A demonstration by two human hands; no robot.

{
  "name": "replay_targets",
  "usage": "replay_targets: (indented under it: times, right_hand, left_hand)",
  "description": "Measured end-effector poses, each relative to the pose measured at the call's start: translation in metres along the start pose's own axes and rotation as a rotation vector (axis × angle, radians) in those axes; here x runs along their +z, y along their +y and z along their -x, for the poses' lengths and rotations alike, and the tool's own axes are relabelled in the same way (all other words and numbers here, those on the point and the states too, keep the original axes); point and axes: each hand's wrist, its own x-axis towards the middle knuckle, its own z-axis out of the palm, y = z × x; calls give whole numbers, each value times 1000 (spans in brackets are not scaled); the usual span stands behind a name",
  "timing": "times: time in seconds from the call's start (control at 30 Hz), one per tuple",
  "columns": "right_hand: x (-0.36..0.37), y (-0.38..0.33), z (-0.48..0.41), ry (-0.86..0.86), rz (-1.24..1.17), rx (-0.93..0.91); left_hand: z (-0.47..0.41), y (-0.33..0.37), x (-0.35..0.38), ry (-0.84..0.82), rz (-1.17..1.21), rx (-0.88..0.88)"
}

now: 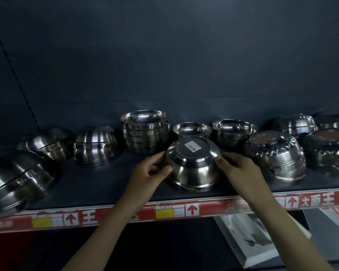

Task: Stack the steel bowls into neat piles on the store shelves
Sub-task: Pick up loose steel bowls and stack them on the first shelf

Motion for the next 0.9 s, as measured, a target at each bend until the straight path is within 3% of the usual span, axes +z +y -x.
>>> replay_targets:
  times: [0.53,0.73,0.9]
  right_hand:
    - [35,14,-2,118,-370,-377]
    - [40,29,-7,103,-339,-482]
    - [38,37,-11,86,-309,-454]
  left_hand:
    - [10,4,-2,137,154,120]
    - [11,1,-2,147,222,117]
    - [12,2,-2,105,224,146]
